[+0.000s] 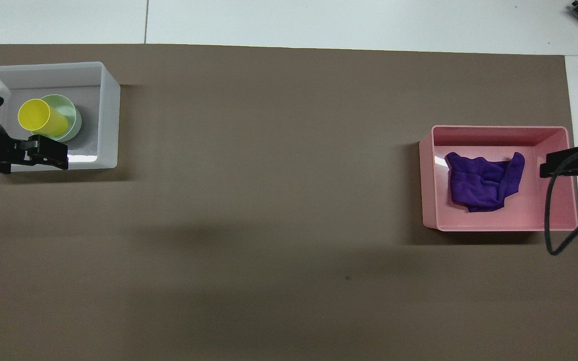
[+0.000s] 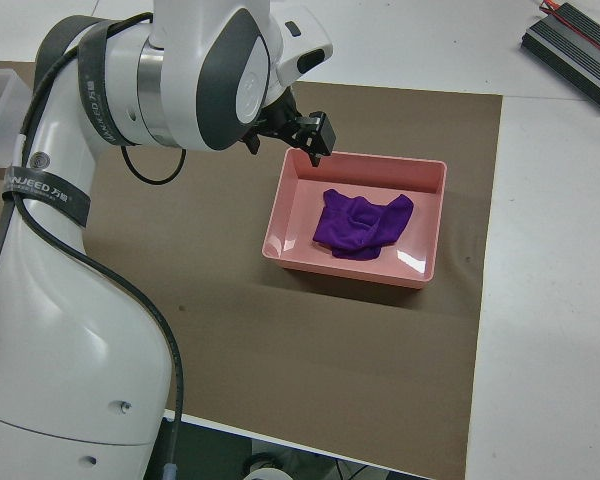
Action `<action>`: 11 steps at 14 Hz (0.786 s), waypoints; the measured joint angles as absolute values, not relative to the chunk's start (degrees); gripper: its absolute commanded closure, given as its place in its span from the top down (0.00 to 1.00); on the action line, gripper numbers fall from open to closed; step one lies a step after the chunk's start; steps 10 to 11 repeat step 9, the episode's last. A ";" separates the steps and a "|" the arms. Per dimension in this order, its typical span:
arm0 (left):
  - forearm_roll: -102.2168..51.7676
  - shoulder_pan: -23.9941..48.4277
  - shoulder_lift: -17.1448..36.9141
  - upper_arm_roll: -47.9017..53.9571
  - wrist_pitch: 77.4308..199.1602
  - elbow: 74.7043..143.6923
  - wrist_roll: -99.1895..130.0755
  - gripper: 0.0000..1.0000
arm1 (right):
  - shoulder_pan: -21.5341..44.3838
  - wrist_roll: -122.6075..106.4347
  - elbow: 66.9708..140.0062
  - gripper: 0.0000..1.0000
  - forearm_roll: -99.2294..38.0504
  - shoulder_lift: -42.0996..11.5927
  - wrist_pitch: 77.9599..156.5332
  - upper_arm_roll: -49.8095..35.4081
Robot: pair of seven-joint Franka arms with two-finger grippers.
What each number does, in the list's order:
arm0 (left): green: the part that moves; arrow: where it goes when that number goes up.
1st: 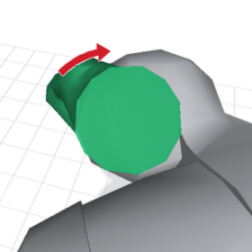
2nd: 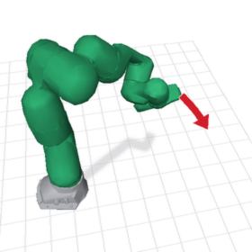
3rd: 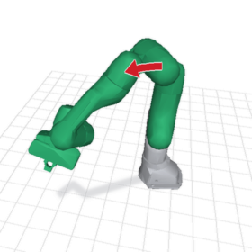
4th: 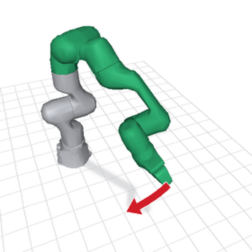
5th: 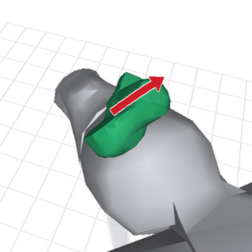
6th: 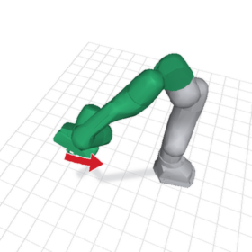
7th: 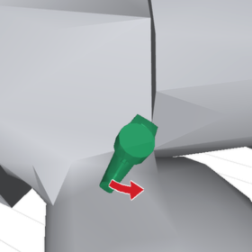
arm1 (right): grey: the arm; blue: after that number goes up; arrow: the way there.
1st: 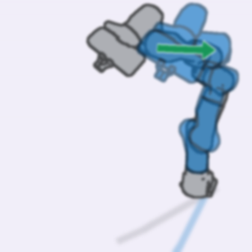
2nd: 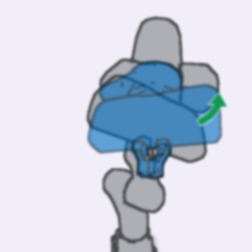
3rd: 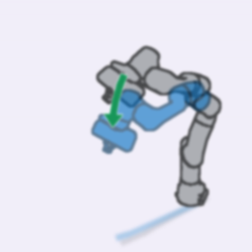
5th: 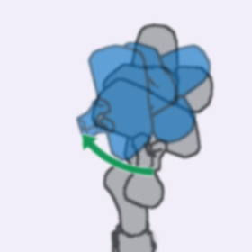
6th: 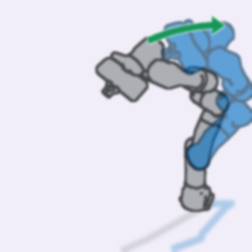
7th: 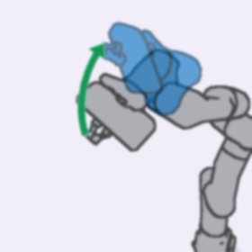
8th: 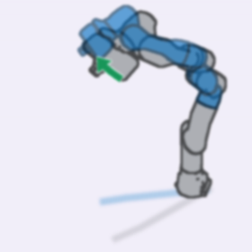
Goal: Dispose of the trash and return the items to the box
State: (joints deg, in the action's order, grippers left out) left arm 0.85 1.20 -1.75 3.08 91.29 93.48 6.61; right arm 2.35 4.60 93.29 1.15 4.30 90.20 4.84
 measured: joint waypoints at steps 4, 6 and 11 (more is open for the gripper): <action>0.83 1.24 -1.78 3.29 91.11 93.49 6.61 1.00 | 2.66 4.60 93.29 1.00 1.15 4.30 90.17 4.83; 0.83 1.23 -1.78 3.24 91.03 93.49 6.61 1.00 | 2.66 4.60 93.30 1.00 1.15 4.30 90.17 4.83; 0.83 1.20 -1.78 3.13 91.00 93.49 6.61 1.00 | 2.67 4.49 93.30 1.00 1.23 4.30 89.53 4.76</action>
